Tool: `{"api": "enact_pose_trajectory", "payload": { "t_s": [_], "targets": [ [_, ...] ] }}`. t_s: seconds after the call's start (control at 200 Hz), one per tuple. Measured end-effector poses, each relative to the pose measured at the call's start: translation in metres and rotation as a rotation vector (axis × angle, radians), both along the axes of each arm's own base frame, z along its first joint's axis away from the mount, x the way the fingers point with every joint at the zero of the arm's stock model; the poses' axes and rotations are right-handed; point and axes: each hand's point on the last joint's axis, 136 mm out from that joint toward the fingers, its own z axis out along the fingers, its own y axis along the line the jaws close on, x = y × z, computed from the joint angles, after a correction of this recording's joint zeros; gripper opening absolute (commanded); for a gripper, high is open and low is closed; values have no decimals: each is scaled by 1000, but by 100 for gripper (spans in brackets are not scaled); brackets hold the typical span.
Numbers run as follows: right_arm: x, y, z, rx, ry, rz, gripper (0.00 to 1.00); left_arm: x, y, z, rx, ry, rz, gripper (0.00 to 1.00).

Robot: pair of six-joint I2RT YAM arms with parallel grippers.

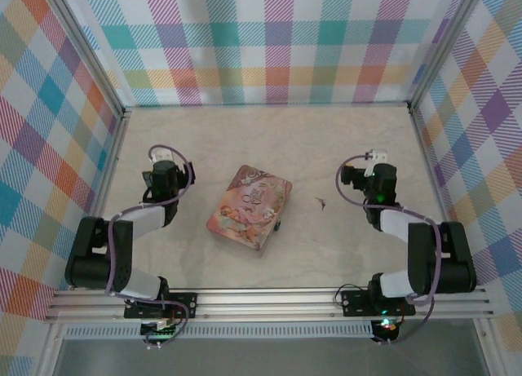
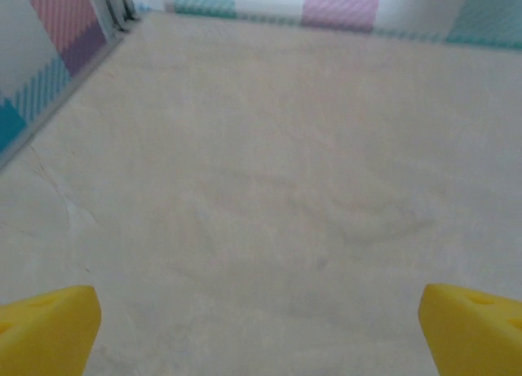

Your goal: Unlock the padlock with the key

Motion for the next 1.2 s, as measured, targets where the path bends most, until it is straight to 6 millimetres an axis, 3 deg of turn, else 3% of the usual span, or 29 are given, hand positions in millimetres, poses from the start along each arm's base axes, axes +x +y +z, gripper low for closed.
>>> {"api": "enact_pose_trajectory", "payload": {
  "t_s": [0.09, 0.2, 0.345, 0.48, 0.695, 0.925, 1.2],
  "targets": [
    [-1, 2, 25, 31, -32, 4, 100, -1, 3, 29, -49, -39, 38, 100],
    [-8, 9, 45, 117, -35, 11, 100, -8, 4, 46, -182, -45, 104, 100],
    [-14, 19, 67, 318, 12, 1, 99, -19, -4, 44, -390, 23, 144, 100],
    [-11, 48, 82, 481, 62, 127, 90, -40, -30, 25, -543, 158, 95, 100],
    [-5, 94, 56, 663, 292, 283, 84, -100, -72, 15, -676, 329, -15, 100],
    [-8, 146, 29, 695, 490, 389, 85, -166, -113, 17, -793, 432, -129, 100],
    [-2, 199, 10, 648, 606, 490, 83, -214, -154, 13, -924, 544, -210, 100]
  ]
}}
